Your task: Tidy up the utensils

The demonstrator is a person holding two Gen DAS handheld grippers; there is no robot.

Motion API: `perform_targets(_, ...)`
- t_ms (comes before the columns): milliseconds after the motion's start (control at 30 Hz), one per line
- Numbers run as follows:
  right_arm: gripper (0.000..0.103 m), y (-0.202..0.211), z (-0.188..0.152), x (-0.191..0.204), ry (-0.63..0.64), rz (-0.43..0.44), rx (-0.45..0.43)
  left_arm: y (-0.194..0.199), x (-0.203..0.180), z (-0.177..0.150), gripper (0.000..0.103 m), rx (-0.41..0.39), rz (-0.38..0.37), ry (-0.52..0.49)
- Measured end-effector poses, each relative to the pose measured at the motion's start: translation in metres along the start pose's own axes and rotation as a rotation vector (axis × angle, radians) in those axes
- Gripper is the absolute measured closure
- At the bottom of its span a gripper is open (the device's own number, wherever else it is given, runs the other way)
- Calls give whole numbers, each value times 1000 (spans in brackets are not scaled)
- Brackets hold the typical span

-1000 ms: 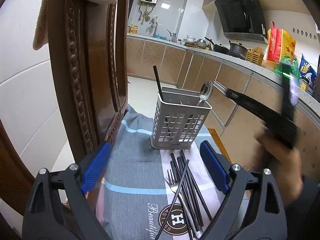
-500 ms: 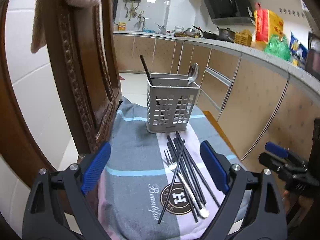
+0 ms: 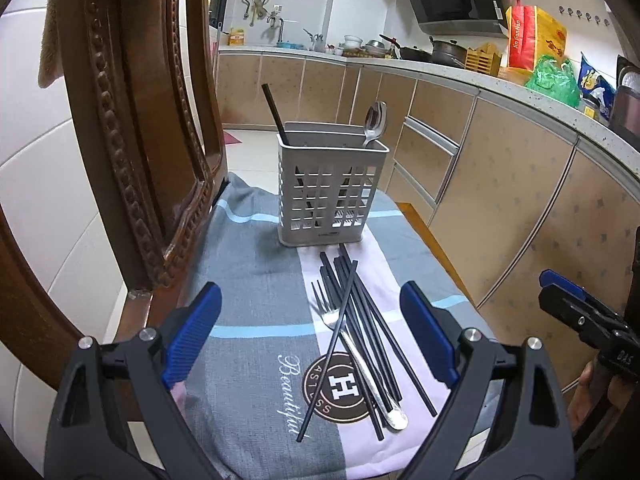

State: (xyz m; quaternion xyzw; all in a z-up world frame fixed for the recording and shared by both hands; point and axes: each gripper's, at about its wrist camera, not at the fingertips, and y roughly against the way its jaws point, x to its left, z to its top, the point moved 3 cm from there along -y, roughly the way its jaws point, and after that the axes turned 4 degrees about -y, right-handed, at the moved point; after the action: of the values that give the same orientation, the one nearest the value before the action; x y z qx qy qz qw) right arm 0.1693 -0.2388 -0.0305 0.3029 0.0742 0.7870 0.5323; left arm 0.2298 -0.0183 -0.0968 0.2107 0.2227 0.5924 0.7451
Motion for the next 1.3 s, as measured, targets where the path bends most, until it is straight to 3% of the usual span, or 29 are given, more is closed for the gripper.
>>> perform_targets(467,31,-23,-3,4,-27,-7,69,-3,1,1,18,-1,-16,-3)
perform_targets(633,42,-74,4,19,-14,-29,145,-1,7,7,18,-18,-21,25)
perform_targets(700,52,-102,8,21,-17,-48,185,-2,9,10,18,-22,-22,32)
perform_targets(933,71,-196,3,4,-168,-82,301,-11,15,13,18,-16,-29,42)
perform_targets(1300,85,-253,-6,-21,-307,-141,354,-15,20,14,18,3,-52,47)
